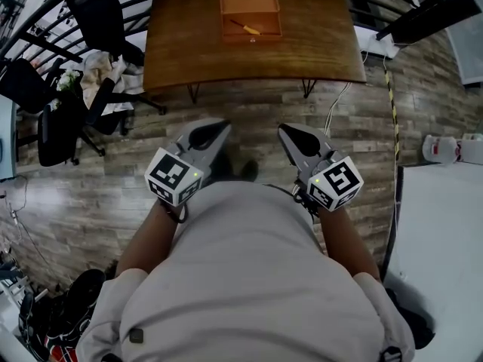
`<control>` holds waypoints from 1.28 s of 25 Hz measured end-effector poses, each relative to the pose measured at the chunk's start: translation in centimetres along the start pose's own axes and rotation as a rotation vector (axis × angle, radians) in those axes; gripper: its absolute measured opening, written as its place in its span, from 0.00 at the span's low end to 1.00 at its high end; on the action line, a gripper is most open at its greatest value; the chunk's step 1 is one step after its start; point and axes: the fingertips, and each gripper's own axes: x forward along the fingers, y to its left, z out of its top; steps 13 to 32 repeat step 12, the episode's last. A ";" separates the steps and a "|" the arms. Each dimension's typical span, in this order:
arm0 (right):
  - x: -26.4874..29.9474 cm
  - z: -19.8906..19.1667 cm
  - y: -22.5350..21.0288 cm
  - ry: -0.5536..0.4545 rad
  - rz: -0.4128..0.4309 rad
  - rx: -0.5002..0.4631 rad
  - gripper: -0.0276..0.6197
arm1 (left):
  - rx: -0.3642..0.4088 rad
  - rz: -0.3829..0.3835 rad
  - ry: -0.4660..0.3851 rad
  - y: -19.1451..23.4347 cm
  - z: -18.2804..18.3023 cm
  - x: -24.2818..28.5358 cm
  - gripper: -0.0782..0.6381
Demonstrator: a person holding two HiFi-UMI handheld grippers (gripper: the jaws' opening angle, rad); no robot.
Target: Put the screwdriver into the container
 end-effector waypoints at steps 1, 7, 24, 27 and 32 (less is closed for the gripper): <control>-0.2 0.0 -0.1 -0.002 0.001 -0.003 0.05 | 0.001 -0.001 -0.002 -0.2 0.1 0.2 0.12; -1.0 0.0 -0.3 -0.006 -0.003 0.001 0.05 | 0.005 -0.004 -0.004 -0.9 0.3 0.8 0.12; -1.4 0.1 -0.7 -0.003 -0.009 0.010 0.05 | 0.002 -0.009 -0.004 -1.0 0.5 1.4 0.12; -1.4 0.1 -0.7 -0.003 -0.009 0.010 0.05 | 0.002 -0.009 -0.004 -1.0 0.5 1.4 0.12; -1.4 0.1 -0.7 -0.003 -0.009 0.010 0.05 | 0.002 -0.009 -0.004 -1.0 0.5 1.4 0.12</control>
